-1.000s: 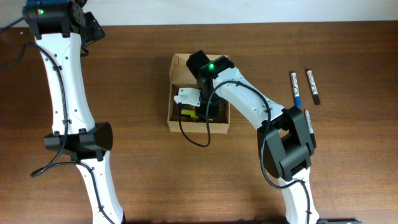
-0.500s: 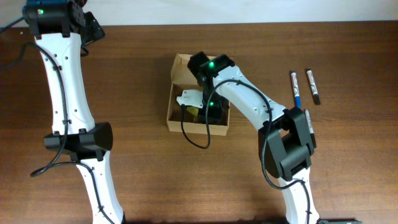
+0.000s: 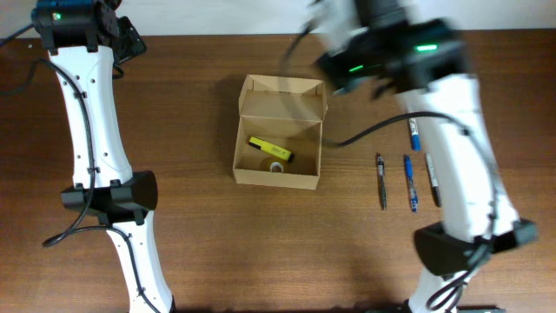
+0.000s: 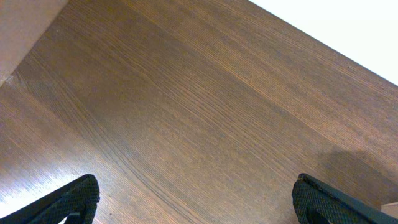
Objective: Pack container
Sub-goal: 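Move the right gripper over the blue-capped whiteboard marker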
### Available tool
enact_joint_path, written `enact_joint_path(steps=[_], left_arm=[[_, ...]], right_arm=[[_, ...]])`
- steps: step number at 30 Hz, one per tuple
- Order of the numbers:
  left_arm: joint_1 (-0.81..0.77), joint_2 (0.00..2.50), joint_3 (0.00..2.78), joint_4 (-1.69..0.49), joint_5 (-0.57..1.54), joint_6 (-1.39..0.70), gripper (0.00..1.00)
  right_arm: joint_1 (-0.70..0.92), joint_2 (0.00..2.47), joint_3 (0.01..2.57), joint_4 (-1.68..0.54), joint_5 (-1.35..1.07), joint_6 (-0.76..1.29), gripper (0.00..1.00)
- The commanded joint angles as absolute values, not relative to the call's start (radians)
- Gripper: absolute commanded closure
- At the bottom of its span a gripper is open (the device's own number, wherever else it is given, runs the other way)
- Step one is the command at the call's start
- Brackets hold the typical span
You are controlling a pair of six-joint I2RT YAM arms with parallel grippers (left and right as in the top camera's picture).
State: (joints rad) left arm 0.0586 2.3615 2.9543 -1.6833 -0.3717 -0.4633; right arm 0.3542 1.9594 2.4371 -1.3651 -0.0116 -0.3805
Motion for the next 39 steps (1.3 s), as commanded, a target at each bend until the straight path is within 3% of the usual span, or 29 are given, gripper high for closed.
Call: enact_joint_path(steps=[1,6,11,21,25,39], left_arm=[[0.061,2.328,2.95,-1.684,-0.382,-0.454,0.0],[0.061,2.328,2.95,-1.684,-0.382,-0.454,0.0],[0.061,2.328,2.95,-1.684,-0.382,-0.454,0.0],[0.061,2.328,2.95,-1.684,-0.382,-0.454,0.0],[0.061,2.328,2.95,-1.684,-0.382,-0.454,0.0],[0.061,2.328,2.95,-1.684,-0.382,-0.454,0.0]], right_arm=[[0.149,1.988,2.429,-1.381,0.02,-0.168,0.36],[-0.045,2.044,2.362,-1.4,-0.038,-0.12,0.4],[-0.125,2.106,2.242,-1.384,-0.061,-0.114,0.44],[-0.131,2.209,1.962,-1.181,-0.097,-0.155,0.38],[-0.14,2.274,1.943,-1.147,-0.094,-0.175,0.45],[-0.14,2.37,1.942,-1.103,-0.067,-0.175,0.48]])
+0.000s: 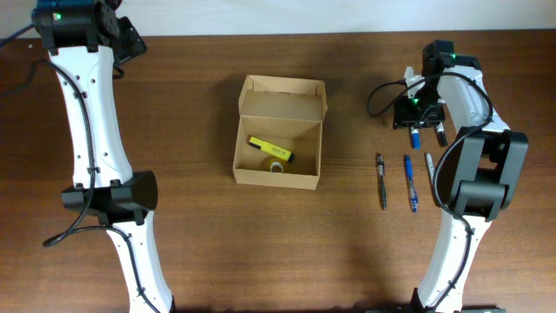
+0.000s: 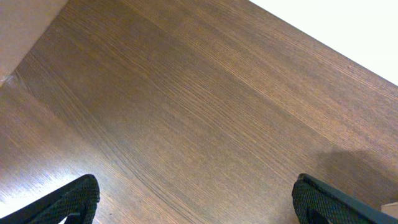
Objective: Pack container
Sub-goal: 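Move the right gripper over the blue-capped whiteboard marker, then lower and grasp the blue-capped whiteboard marker with the right gripper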
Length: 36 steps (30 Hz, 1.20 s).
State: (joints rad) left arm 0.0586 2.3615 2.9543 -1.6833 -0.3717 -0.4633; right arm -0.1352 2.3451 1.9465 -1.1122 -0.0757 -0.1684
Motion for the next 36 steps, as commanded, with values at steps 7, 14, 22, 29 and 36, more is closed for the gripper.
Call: enact_joint_path(steps=[7,14,22,29,36], left_arm=[[0.061,2.328,2.95,-1.684,-0.382,-0.454,0.0],[0.061,2.328,2.95,-1.684,-0.382,-0.454,0.0],[0.061,2.328,2.95,-1.684,-0.382,-0.454,0.0],[0.061,2.328,2.95,-1.684,-0.382,-0.454,0.0],[0.061,2.328,2.95,-1.684,-0.382,-0.454,0.0]], right_arm=[[-0.14,2.37,1.943,-1.104,-0.068,-0.176,0.5],[-0.14,2.37,1.955,-1.101,-0.075,-0.176,0.5],[-0.14,2.369,1.995,-1.099,-0.078,-0.176,0.48],[-0.14,2.368,2.03,-1.122,-0.109,-0.175,0.49],[-0.14,2.368,2.061,-1.133,-0.128,-0.175,0.48]])
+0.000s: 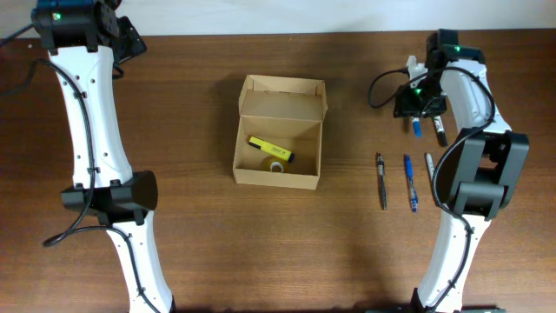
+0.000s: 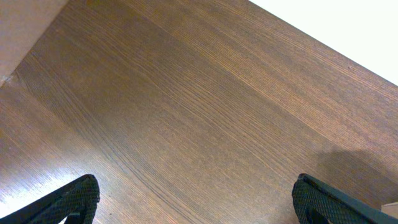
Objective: Pack container
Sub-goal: 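Lower and grasp the blue-capped whiteboard marker with the right gripper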
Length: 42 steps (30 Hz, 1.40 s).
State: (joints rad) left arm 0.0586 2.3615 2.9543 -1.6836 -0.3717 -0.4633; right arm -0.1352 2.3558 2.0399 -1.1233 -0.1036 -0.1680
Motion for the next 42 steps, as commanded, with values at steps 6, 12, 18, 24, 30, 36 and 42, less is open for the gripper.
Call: enact_joint_path(steps=[6,12,18,24,30,36,42], left_arm=[[0.061,2.328,2.95,-1.684,-0.382,-0.454,0.0],[0.061,2.328,2.95,-1.684,-0.382,-0.454,0.0],[0.061,2.328,2.95,-1.684,-0.382,-0.454,0.0],[0.061,2.328,2.95,-1.684,-0.382,-0.454,0.0],[0.061,2.328,2.95,-1.684,-0.382,-0.454,0.0],[0.061,2.328,2.95,-1.684,-0.382,-0.454,0.0],[0.061,2.328,2.95,-1.684,-0.382,-0.454,0.0]], right_arm=[[-0.14,2.368,2.061,-1.136,-0.127,-0.175,0.48],[-0.139,2.368,2.061,-1.145,-0.039,-0.163,0.49],[-0.142,2.368,2.072,-1.145,-0.081,-0.144,0.4],[-0.145,2.368,2.118,-1.184,-0.307,-0.204,0.36],[-0.146,2.368,2.128,-1.193,-0.366,-0.205,0.37],[-0.145,2.368,2.128,-1.188,-0.208,-0.201,0.37],[-0.145,2.37,2.128,-1.148,-0.099,-0.099,0.38]])
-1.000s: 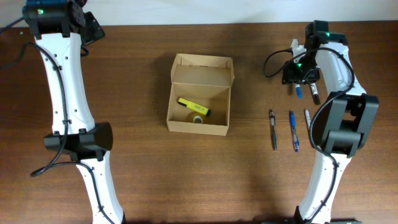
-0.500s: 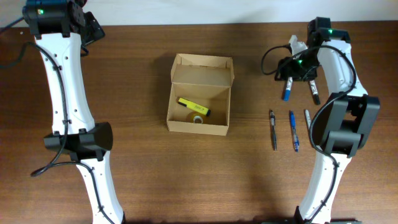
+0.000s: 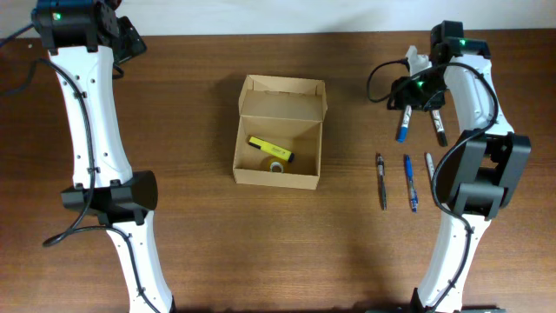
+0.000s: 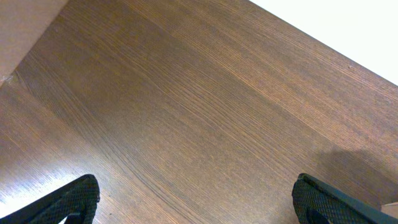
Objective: Pack container
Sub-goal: 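Lower and grasp the blue-capped whiteboard marker with the right gripper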
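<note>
An open cardboard box (image 3: 298,181) stands mid-table with a yellow highlighter (image 3: 270,149) and a small round item (image 3: 276,166) inside. At the far right my right gripper (image 3: 410,97) is shut on a blue pen (image 3: 403,129), which hangs tilted from it. A black pen (image 3: 439,129) lies just right of it. Closer to the front, a black pen (image 3: 380,181), a blue pen (image 3: 409,183) and a silver-black pen (image 3: 430,167) lie side by side. My left gripper (image 4: 196,202) is open over bare wood at the far left corner, fingers (image 4: 74,199) wide apart.
The box's lid flap (image 3: 283,87) stands open at its far side. The table's far edge (image 4: 348,59) runs close behind the left gripper. The right arm's black cable (image 3: 378,80) loops between the box and the pens.
The blue pen under my right gripper has shifted a little left and now hangs tilted from it. The black pen beside it stays put. The left arm has not moved.
My right arm was first a blur high over the box's right side. Then its gripper stood down among the far pens at the right. It stayed over the blue pen there, and now holds it tilted. The left gripper has stayed open throughout.
</note>
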### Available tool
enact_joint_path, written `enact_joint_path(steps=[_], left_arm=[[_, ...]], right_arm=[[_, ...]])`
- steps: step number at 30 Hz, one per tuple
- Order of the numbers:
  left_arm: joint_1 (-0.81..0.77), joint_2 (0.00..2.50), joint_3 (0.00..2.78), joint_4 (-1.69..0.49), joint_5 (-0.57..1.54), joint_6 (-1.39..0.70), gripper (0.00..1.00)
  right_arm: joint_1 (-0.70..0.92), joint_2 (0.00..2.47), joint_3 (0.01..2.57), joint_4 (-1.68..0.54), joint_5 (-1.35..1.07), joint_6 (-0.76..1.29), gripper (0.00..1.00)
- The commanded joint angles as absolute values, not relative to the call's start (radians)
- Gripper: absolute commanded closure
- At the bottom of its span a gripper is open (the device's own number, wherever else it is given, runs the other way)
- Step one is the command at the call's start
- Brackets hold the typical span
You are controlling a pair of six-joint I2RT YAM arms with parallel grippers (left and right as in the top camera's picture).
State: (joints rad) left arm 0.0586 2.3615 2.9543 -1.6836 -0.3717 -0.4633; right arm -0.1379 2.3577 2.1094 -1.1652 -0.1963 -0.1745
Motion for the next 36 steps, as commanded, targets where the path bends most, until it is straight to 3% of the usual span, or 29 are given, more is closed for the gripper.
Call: enact_joint_path(steps=[1,9,23,27,36], left_arm=[[0.061,2.328,2.95,-1.684,-0.382,-0.454,0.0],[0.061,2.328,2.95,-1.684,-0.382,-0.454,0.0],[0.061,2.328,2.95,-1.684,-0.382,-0.454,0.0],[0.061,2.328,2.95,-1.684,-0.382,-0.454,0.0],[0.061,2.328,2.95,-1.684,-0.382,-0.454,0.0]], right_arm=[[-0.145,2.37,2.128,-1.143,-0.088,-0.081,0.38],[-0.145,2.386,2.116,-1.138,-0.025,0.095,0.39],[-0.144,2.437,2.111,-1.147,0.005,0.185,0.44],[-0.144,2.442,2.111,-1.147,0.005,0.186,0.53],[-0.144,2.446,2.082,-1.129,0.014,0.197,0.53]])
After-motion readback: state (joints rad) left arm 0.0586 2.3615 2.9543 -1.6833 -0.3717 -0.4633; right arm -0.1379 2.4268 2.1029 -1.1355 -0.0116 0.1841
